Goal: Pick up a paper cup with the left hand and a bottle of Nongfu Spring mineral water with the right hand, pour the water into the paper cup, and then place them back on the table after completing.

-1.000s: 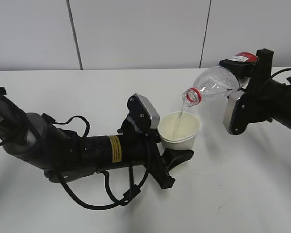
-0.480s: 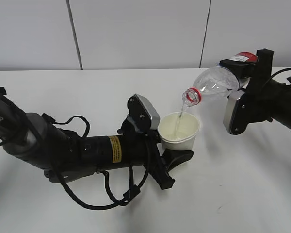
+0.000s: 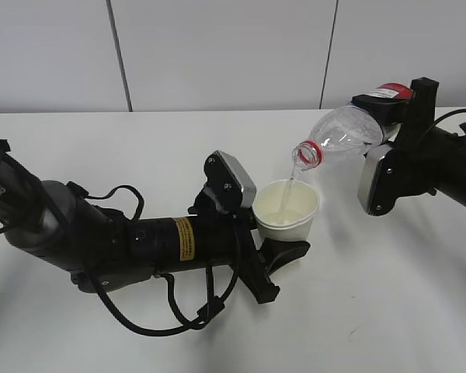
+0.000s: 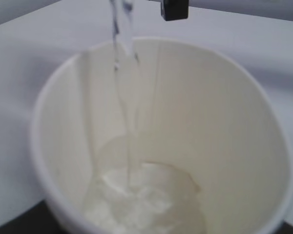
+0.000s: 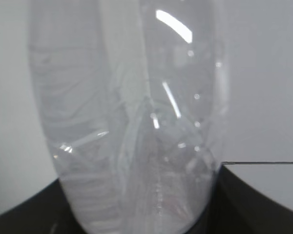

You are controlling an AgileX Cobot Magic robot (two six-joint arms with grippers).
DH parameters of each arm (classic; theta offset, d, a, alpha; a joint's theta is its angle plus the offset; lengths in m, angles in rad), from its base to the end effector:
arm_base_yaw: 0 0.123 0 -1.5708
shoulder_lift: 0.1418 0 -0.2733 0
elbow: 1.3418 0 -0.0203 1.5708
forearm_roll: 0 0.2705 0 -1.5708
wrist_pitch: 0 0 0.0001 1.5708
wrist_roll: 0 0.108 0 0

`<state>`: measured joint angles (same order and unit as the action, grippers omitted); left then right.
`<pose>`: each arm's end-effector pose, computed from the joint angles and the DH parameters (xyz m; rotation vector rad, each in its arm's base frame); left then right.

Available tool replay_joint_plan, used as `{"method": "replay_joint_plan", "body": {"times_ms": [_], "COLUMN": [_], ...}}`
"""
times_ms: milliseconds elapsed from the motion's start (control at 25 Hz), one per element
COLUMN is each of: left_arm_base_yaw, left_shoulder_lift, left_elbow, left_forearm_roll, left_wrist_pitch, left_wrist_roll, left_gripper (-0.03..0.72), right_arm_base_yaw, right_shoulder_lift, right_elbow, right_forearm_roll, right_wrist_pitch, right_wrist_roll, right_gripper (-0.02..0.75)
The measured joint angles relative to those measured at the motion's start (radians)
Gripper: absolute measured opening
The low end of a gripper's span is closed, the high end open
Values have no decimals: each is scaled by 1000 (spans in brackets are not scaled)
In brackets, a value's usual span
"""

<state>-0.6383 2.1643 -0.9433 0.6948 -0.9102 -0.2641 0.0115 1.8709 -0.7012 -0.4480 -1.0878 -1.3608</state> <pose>0.2916 -0.2843 0.0568 1.1204 1.6022 -0.7946 0.3609 0.0456 0.1367 -1.4017 0.9289 -0.8892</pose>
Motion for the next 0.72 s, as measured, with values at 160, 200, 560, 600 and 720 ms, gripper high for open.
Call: {"method": "replay_joint_plan", "body": {"times_ms": [160, 200, 560, 600, 720], "left_arm_base_yaw": [0, 0, 0, 0, 0], "left_shoulder_lift": [0, 0, 0, 0, 0], "left_elbow": [0, 0, 0, 0, 0], "left_forearm_roll": [0, 0, 0, 0, 0], "left_wrist_pitch": [0, 0, 1, 1, 2], "left_wrist_roll": [0, 0, 0, 0, 0], "left_gripper": [387, 387, 387, 387, 387], "right_arm_base_yaw": [0, 0, 0, 0, 0], "right_shoulder_lift": [0, 0, 0, 0, 0], "right_elbow": [0, 0, 0, 0, 0], "right_forearm_roll": [0, 0, 4, 4, 4], "right_wrist_pitch": [0, 0, -4, -4, -4], "right_wrist_roll": [-11, -13, -15, -15, -15], "right_gripper": [385, 385, 385, 385, 385]}}
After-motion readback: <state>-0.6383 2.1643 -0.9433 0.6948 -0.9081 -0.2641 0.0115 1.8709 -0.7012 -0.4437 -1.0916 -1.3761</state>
